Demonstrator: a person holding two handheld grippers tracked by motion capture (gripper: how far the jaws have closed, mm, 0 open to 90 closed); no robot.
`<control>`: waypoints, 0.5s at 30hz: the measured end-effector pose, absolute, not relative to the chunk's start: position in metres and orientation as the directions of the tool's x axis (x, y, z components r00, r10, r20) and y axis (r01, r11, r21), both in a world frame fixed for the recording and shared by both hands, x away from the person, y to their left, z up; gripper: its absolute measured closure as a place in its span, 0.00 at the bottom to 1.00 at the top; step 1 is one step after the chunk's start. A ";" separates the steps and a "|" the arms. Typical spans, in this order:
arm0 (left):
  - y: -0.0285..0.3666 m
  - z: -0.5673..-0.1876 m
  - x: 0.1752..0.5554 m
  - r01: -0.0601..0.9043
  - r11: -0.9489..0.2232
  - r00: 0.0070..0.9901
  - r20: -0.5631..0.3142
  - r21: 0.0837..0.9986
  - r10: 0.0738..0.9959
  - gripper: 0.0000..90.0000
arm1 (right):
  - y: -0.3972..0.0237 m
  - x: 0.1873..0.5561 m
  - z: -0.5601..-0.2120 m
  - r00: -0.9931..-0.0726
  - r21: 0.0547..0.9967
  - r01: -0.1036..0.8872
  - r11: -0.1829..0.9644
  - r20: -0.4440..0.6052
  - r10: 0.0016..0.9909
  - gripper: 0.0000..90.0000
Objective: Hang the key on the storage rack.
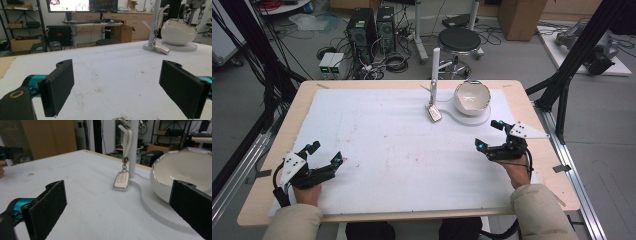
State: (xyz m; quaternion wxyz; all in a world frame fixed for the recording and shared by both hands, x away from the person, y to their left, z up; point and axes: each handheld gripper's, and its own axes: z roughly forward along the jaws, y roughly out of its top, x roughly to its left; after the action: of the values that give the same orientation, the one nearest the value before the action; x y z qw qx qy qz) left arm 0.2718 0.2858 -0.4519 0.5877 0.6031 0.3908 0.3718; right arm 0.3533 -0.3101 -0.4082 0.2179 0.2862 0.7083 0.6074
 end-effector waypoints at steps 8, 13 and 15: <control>0.285 -0.452 0.271 0.024 -0.005 0.419 -0.005 1.000 0.908 0.15 | -0.316 0.344 -0.423 -0.723 0.987 0.127 0.097 0.025 0.691 0.00; 0.285 -0.452 0.270 0.020 -0.006 0.418 -0.003 1.000 0.909 0.15 | -0.313 0.343 -0.423 -0.738 0.990 0.101 0.100 0.007 0.675 0.00; 0.285 -0.452 0.270 0.020 -0.005 0.417 -0.004 1.000 0.909 0.15 | -0.312 0.344 -0.425 -0.731 0.987 0.119 0.107 0.014 0.682 0.00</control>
State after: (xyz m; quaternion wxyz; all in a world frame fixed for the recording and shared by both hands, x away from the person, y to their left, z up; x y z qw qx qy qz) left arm 0.2704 0.2853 -0.4523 0.5900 0.6004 0.3866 0.3768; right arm 0.3441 -0.3123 -0.4247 0.2327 0.2834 0.7066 0.6053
